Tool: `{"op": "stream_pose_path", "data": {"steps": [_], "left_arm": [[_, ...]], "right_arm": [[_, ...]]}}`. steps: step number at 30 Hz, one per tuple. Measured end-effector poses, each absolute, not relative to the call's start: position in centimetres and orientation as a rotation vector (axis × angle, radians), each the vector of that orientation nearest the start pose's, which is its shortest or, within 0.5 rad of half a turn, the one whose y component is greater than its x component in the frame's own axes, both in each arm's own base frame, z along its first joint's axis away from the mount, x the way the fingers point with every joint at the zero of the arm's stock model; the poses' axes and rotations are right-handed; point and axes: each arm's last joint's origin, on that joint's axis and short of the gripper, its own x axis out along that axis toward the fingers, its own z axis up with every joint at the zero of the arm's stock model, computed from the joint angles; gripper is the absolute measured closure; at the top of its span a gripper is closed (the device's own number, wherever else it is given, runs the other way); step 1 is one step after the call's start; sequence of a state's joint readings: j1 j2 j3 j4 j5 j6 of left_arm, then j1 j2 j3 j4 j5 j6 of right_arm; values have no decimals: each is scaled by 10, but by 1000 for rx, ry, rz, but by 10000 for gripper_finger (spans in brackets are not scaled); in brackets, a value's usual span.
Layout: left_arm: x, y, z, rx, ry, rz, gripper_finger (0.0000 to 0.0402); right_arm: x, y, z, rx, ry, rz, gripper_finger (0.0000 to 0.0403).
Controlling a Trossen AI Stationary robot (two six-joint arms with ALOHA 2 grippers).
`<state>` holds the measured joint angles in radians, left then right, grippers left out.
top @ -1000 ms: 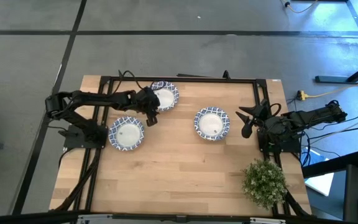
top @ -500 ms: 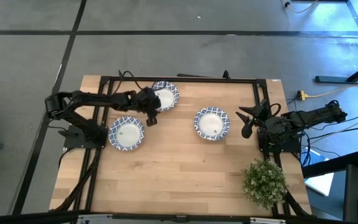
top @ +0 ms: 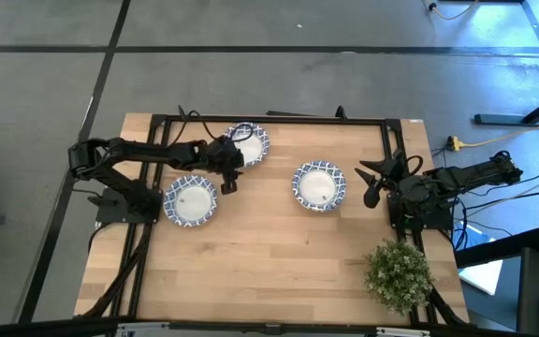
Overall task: Nest bowls inside each other
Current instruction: Stack the blue bowl on the blue bowls
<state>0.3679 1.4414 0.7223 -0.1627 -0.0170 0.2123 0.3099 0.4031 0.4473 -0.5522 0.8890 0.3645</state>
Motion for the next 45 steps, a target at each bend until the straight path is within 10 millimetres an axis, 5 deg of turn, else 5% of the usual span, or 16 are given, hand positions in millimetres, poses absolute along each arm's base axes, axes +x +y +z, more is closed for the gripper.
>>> {"op": "stream_pose_path", "data": {"steps": [45], "left_arm": [[253, 89, 173, 254, 1006, 398, 276]], "right_arm": [[97, 7, 236, 78, 308, -636, 267]]}}
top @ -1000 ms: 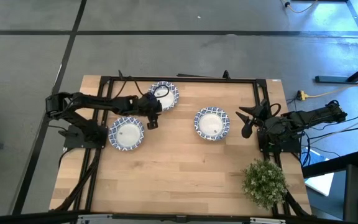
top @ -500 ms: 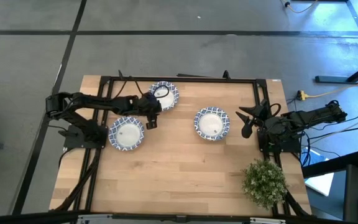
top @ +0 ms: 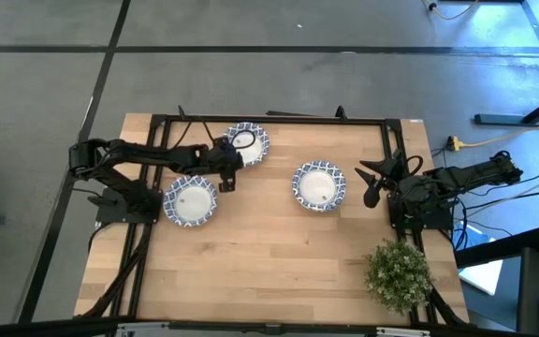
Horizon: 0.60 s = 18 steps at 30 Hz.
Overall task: Nest bowls inside each other
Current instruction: Stack the blue bowl on the blue bowls
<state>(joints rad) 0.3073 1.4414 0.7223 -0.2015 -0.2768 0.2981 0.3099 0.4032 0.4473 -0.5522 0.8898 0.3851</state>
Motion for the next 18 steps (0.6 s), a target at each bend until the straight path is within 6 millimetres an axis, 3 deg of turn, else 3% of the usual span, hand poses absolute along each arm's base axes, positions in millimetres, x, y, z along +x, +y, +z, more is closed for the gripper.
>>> {"op": "stream_pose_path", "data": {"steps": [11, 18], "left_arm": [[259, 90, 151, 321, 1107, 392, 276], [260, 93, 153, 418, 1115, 475, 276]], "right_arm": [[97, 7, 236, 81, 307, -637, 267], [97, 7, 236, 81, 307, -636, 267]]}}
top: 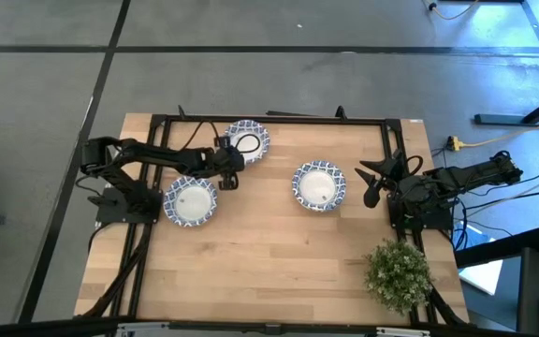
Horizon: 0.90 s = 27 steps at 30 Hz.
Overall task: Nest bowls inside each other
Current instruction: Stack the blue bowl on the blue bowls
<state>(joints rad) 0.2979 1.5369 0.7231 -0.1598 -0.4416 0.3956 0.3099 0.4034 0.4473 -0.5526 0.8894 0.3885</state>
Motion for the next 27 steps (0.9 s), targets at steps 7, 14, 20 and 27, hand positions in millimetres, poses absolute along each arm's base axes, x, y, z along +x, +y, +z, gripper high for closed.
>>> {"op": "stream_pose_path", "data": {"steps": [7, 14, 20, 27], "left_arm": [[261, 92, 150, 382, 1111, 446, 276], [260, 95, 151, 416, 1125, 475, 276], [260, 100, 143, 404, 1154, 481, 276], [263, 100, 138, 400, 1147, 472, 276]], "right_arm": [[97, 7, 236, 78, 310, -636, 267], [96, 7, 235, 75, 314, -637, 267], [96, 7, 235, 73, 315, -637, 267], [96, 7, 235, 74, 316, -637, 267]]}}
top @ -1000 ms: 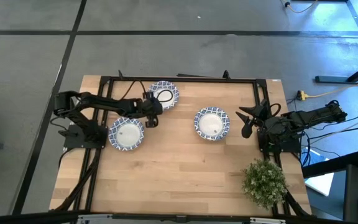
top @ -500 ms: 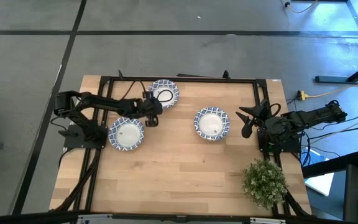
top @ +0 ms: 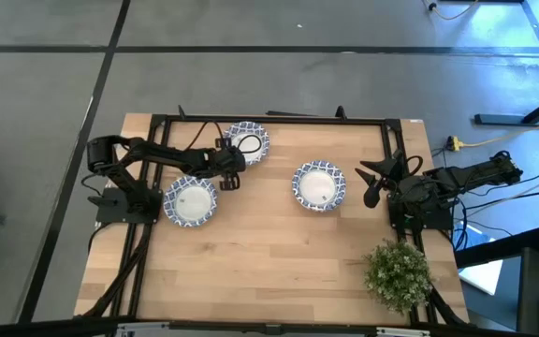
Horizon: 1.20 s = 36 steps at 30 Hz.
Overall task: Nest bowls inside each other
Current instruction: Stack the blue bowl on the blue bowls
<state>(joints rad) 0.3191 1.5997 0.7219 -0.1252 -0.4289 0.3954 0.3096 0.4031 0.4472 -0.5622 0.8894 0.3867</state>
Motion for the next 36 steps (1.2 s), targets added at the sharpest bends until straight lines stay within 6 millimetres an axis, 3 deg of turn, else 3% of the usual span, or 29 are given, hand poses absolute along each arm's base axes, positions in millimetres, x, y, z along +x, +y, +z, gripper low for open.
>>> {"op": "stream_pose_path", "data": {"steps": [8, 16, 23, 36], "left_arm": [[264, 103, 140, 376, 1115, 522, 300], [264, 103, 139, 326, 1097, 532, 389], [266, 100, 141, 329, 1092, 523, 398], [309, 95, 208, 346, 1013, 457, 400]], "right_arm": [[96, 7, 235, 75, 316, -637, 267], [96, 7, 235, 75, 315, -638, 267], [96, 7, 235, 75, 315, -638, 267], [92, 6, 228, 76, 373, -658, 267]]}}
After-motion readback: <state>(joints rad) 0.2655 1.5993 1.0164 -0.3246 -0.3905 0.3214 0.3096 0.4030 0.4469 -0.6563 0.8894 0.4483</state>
